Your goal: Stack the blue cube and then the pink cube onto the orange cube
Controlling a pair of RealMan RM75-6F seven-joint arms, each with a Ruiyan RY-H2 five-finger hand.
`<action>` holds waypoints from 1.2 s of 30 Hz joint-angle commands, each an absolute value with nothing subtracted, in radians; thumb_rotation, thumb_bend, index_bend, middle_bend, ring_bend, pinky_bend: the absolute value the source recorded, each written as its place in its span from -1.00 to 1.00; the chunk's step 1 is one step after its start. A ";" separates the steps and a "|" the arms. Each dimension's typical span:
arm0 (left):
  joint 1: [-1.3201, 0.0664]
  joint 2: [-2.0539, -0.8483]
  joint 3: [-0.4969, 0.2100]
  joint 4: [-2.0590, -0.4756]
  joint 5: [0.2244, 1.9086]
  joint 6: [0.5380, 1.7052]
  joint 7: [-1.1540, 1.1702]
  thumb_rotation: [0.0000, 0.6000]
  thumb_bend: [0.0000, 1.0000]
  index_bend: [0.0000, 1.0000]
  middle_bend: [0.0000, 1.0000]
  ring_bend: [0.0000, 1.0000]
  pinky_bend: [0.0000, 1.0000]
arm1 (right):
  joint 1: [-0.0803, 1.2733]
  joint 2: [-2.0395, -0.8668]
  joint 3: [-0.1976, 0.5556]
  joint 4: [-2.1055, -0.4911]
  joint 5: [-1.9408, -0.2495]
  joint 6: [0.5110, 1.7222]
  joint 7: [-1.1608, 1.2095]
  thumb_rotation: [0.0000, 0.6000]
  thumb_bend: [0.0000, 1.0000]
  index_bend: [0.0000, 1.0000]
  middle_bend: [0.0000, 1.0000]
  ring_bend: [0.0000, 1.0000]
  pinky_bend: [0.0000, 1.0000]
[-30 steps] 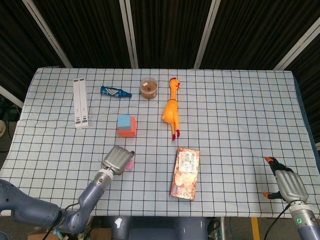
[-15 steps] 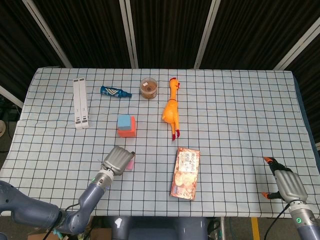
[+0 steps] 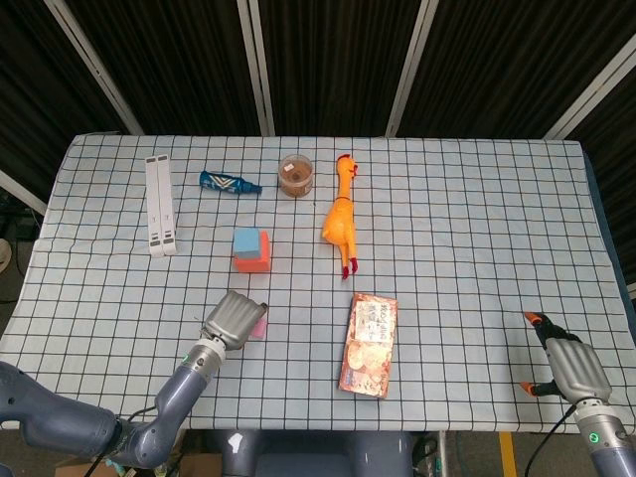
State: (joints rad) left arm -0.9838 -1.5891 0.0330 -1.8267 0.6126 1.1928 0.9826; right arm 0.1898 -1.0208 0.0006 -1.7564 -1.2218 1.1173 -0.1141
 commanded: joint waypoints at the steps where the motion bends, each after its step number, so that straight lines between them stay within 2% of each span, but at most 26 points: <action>1: -0.981 -1.588 0.032 -1.828 0.614 1.193 0.983 1.00 -0.25 -0.22 0.83 0.49 0.70 | 0.189 -1.020 0.001 -1.757 -1.221 1.119 -0.115 1.00 -0.74 -0.82 -0.82 -0.63 -0.51; 21: -0.961 -1.555 0.003 -1.848 0.631 1.189 0.956 1.00 -0.21 -0.18 0.83 0.49 0.70 | 0.193 -1.024 0.000 -1.752 -1.213 1.112 -0.121 1.00 -0.74 -0.79 -0.82 -0.63 -0.51; 30: -0.971 -1.453 -0.080 -1.958 0.579 1.238 0.950 1.00 -0.21 -0.19 0.83 0.49 0.70 | 0.193 -1.024 -0.001 -1.757 -1.215 1.115 -0.125 1.00 -0.74 -0.79 -0.82 -0.63 -0.51; 36: -1.008 -1.403 -0.200 -2.044 0.446 1.279 0.955 1.00 -0.21 -0.19 0.83 0.49 0.70 | 0.194 -1.027 -0.002 -1.758 -1.215 1.113 -0.130 1.00 -0.74 -0.79 -0.82 -0.63 -0.51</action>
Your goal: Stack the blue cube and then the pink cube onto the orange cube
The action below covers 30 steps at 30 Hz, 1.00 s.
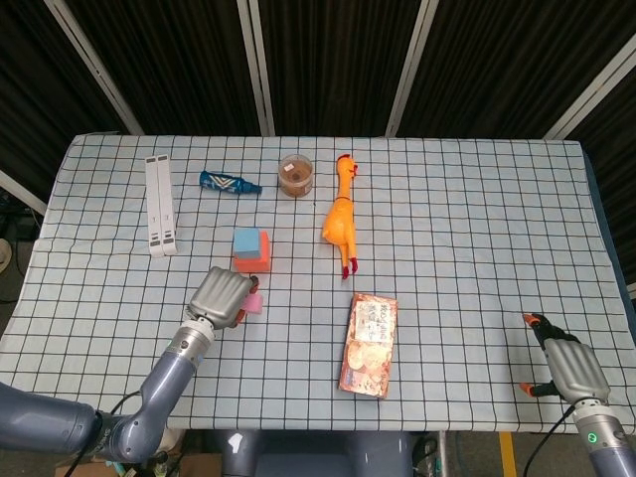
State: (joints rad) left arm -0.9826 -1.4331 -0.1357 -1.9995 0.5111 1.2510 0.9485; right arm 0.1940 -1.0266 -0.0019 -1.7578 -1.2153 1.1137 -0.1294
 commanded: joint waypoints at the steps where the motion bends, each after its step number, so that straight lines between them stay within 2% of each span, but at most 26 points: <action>1: -1.014 -1.397 -0.215 -2.049 0.435 1.287 0.960 1.00 -0.21 -0.19 0.83 0.49 0.70 | 0.195 -1.027 -0.002 -1.757 -1.215 1.113 -0.130 1.00 -0.74 -0.79 -0.82 -0.63 -0.51; 7: -1.094 -1.356 -0.358 -2.071 0.248 1.357 1.018 1.00 -0.21 -0.19 0.83 0.49 0.70 | 0.193 -1.025 -0.003 -1.758 -1.219 1.115 -0.127 1.00 -0.74 -0.79 -0.82 -0.63 -0.51; 16: -1.174 -1.352 -0.501 -1.997 0.008 1.393 1.029 1.00 -0.21 -0.19 0.83 0.49 0.70 | 0.193 -1.025 -0.005 -1.757 -1.218 1.114 -0.127 1.00 -0.74 -0.79 -0.82 -0.63 -0.51; 21: -1.208 -1.345 -0.519 -1.930 -0.050 1.394 1.059 1.00 -0.21 -0.19 0.83 0.49 0.70 | 0.194 -1.026 -0.003 -1.754 -1.213 1.112 -0.126 1.00 -0.74 -0.79 -0.82 -0.63 -0.51; 30: -1.222 -1.324 -0.472 -1.865 -0.057 1.340 1.107 1.00 -0.21 -0.19 0.81 0.48 0.67 | 0.197 -1.032 -0.004 -1.751 -1.202 1.104 -0.138 1.00 -0.74 -0.79 -0.82 -0.63 -0.51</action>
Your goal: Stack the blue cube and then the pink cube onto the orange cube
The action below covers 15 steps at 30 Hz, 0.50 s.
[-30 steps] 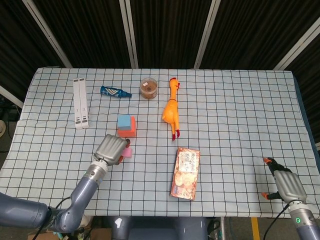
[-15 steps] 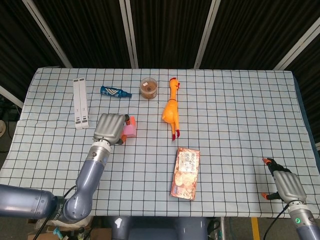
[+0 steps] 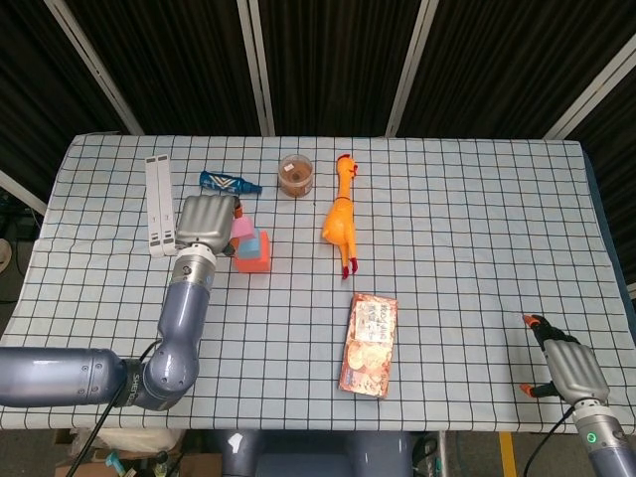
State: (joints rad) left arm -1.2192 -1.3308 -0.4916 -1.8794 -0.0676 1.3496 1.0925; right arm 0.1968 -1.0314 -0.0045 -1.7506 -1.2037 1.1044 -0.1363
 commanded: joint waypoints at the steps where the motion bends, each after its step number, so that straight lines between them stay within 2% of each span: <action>1: -1.224 -1.322 -0.459 -1.861 -0.044 1.336 1.114 1.00 -0.21 -0.19 0.81 0.48 0.67 | 0.197 -1.032 -0.004 -1.751 -1.201 1.104 -0.139 1.00 -0.74 -0.79 -0.82 -0.63 -0.51; 4: -1.221 -1.317 -0.424 -1.859 -0.017 1.313 1.127 1.00 -0.21 -0.19 0.81 0.47 0.67 | 0.197 -1.030 -0.003 -1.754 -1.198 1.104 -0.138 1.00 -0.74 -0.79 -0.82 -0.63 -0.51; 15: -1.214 -1.317 -0.372 -1.842 0.050 1.245 1.090 1.00 -0.21 -0.20 0.81 0.47 0.67 | 0.197 -1.028 -0.004 -1.756 -1.193 1.105 -0.140 1.00 -0.74 -0.79 -0.82 -0.63 -0.51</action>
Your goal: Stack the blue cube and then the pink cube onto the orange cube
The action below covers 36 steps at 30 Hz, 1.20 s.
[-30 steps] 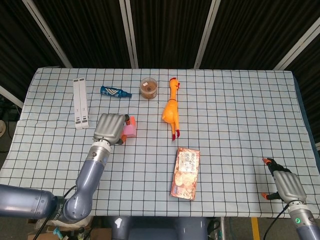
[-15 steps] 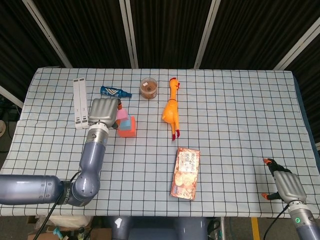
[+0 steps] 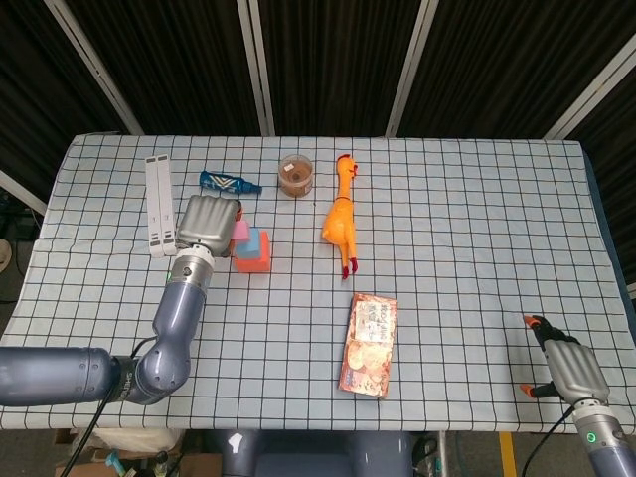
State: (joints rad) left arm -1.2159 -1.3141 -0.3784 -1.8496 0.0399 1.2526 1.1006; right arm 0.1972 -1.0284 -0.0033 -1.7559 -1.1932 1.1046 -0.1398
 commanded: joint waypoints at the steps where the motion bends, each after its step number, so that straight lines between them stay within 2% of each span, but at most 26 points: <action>1: -1.211 -1.320 -0.369 -1.837 0.059 1.239 1.080 1.00 -0.21 -0.20 0.81 0.47 0.67 | 0.197 -1.027 -0.004 -1.756 -1.193 1.104 -0.140 1.00 -0.74 -0.79 -0.82 -0.63 -0.51; 36: -1.218 -1.356 -0.307 -1.741 0.060 1.151 0.997 1.00 -0.21 -0.23 0.80 0.47 0.66 | 0.201 -1.034 -0.004 -1.750 -1.177 1.098 -0.150 1.00 -0.74 -0.79 -0.82 -0.63 -0.51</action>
